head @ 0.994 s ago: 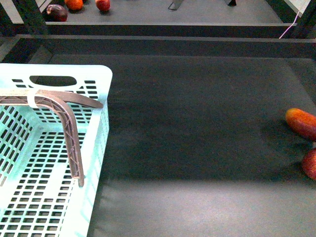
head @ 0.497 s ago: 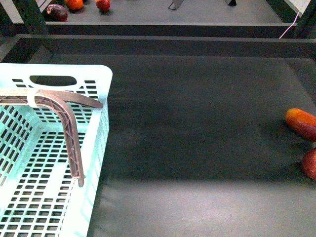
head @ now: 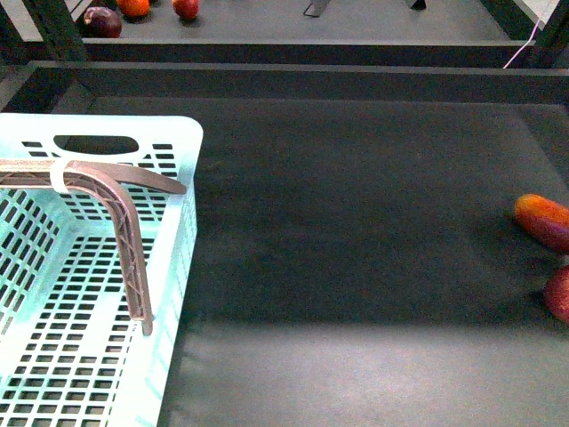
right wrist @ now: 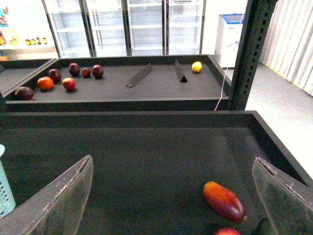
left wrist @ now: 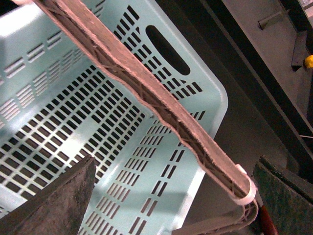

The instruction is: Pick apple with right arm and hold basket with left

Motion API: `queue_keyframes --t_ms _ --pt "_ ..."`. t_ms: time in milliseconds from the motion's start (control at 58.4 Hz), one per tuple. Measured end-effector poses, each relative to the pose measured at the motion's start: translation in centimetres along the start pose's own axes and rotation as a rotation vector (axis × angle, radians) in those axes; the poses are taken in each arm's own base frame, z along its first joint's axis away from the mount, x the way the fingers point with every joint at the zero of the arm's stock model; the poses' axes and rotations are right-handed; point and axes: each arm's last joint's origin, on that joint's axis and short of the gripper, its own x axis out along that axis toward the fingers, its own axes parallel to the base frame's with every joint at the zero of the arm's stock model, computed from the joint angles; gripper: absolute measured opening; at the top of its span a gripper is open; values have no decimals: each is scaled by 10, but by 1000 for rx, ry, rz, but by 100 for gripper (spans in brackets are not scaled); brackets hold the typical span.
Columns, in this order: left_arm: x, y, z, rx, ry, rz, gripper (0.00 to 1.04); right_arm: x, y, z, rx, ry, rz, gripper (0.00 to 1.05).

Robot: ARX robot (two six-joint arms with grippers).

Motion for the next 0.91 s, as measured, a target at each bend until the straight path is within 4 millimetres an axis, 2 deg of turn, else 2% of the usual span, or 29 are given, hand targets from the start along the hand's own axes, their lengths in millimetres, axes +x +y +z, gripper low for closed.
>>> queue_keyframes --t_ms 137,308,480,600,651,702,908 --pt "30 -9 10 -124 -13 24 98 0 0 0 0 0 0 96" --pt "61 -9 20 -273 -26 64 98 0 0 0 0 0 0 96" --pt "82 -8 25 -353 -24 100 98 0 0 0 0 0 0 96" --pt "87 -7 28 -383 -34 117 98 0 0 0 0 0 0 96" --pt "88 -6 30 -393 -40 123 90 0 0 0 0 0 0 96" --pt "89 -4 32 -405 -47 131 76 0 0 0 0 0 0 96" --pt "91 -1 32 -428 -35 134 42 0 0 0 0 0 0 96"
